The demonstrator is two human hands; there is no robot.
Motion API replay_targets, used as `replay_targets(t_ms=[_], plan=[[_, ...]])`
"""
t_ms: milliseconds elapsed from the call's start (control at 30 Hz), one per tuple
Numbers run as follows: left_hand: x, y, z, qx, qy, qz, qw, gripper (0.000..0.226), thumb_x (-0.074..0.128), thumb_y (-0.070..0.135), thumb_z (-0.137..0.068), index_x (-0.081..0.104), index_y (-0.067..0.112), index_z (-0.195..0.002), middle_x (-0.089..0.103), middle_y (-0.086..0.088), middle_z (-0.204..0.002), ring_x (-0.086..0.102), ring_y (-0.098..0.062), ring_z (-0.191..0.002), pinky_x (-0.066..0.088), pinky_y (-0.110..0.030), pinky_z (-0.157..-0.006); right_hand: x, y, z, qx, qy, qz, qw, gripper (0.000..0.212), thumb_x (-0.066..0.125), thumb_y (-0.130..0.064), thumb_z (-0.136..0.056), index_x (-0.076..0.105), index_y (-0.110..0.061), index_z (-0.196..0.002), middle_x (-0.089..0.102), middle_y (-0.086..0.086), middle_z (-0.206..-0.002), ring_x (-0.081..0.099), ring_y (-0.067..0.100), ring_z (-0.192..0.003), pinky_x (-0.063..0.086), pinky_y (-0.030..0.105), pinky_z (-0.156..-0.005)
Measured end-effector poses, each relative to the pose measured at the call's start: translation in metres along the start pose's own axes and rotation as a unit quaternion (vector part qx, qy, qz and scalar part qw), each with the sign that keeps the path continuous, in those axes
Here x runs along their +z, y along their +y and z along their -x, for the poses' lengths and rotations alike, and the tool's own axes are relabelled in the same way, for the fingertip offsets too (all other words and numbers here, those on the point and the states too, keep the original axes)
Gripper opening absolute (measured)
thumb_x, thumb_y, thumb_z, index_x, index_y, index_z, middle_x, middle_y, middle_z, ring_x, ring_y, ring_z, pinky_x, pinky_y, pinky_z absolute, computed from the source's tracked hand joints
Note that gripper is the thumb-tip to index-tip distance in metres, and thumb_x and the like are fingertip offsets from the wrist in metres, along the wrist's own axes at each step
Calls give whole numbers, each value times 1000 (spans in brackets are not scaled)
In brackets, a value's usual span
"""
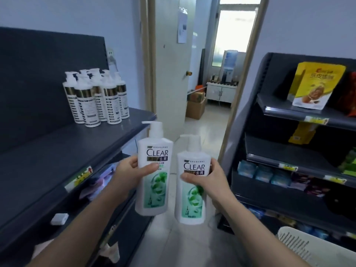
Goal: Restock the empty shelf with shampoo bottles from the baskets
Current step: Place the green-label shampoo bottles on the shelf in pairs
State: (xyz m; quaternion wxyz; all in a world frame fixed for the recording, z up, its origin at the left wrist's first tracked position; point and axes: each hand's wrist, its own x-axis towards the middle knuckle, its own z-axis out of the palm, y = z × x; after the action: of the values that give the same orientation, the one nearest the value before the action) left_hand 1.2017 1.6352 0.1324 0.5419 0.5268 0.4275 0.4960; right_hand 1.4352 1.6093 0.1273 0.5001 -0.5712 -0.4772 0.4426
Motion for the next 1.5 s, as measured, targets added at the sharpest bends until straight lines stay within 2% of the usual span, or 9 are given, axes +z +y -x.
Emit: replay_targets(t_ms=[233,333,467,667,800,967,1133,1300,1500], plan=[[-65,23,-37,29,59,6,998,52,86,30,-57,73,11,-103,74,-16,-103,71,-37,-96,54,-53,-86,69,-23,-66,-26,-59,-29,998,71,94,-10,-55,55,-18,-114,75,2,-101,74,19,-87,60,33,-71],[-87,31,-47,40,89,2,995,53,87,26,-59,71,9,-106,75,-14,-100,72,-33,-92,57,-44,-79,94,-31,-92,-32,-82,-39,995,72,94,-8,-55,56,-17,-116,75,3,-101,74,19,-87,61,34,-72],[-107,42,-57,33,122,12,992,32,76,11,-75,69,5,-106,75,-14,-95,73,-31,-86,59,-35,-65,122,-43,-124,-47,-110,-44,992,66,93,-6,-57,59,-15,-114,75,3,-99,74,19,-88,59,31,-70],[-134,48,-84,56,200,-9,978,42,77,17,-63,70,7,-104,77,-8,-93,74,-23,-82,58,-28,-62,160,-56,-179,-59,-187,-34,980,81,97,-23,-43,59,-18,-114,76,1,-100,73,21,-92,59,45,-84],[-148,51,-99,57,260,-28,963,37,79,13,-69,70,8,-104,76,-8,-98,73,-27,-90,58,-38,-78,183,-68,-214,-85,-238,-28,967,72,95,-12,-52,57,-17,-113,75,0,-100,73,19,-91,60,34,-77],[-164,54,-112,65,309,-6,949,69,94,37,-43,71,8,-102,75,-11,-99,73,-28,-89,60,-37,-72,214,-88,-252,-108,-314,-33,943,69,94,-12,-55,59,-19,-114,75,-1,-101,73,15,-91,58,28,-73],[-176,58,-118,73,394,3,916,20,72,3,-76,68,8,-95,77,-2,-84,73,-13,-69,55,-20,-53,250,-100,-280,-128,-384,-41,913,65,93,-7,-58,60,-16,-114,76,0,-101,73,12,-90,56,19,-67],[-209,55,-115,53,451,-20,891,19,72,5,-77,68,10,-95,77,1,-83,73,-14,-73,56,-22,-57,300,-98,-299,-113,-425,-49,897,78,96,-16,-49,59,-11,-118,76,5,-104,73,22,-96,60,45,-84],[-251,45,-121,39,486,-19,873,20,72,4,-79,69,13,-96,77,-1,-87,73,-15,-76,55,-23,-59,357,-93,-312,-100,-445,-57,888,76,95,-9,-53,58,-10,-119,75,4,-105,73,21,-97,59,46,-86]])
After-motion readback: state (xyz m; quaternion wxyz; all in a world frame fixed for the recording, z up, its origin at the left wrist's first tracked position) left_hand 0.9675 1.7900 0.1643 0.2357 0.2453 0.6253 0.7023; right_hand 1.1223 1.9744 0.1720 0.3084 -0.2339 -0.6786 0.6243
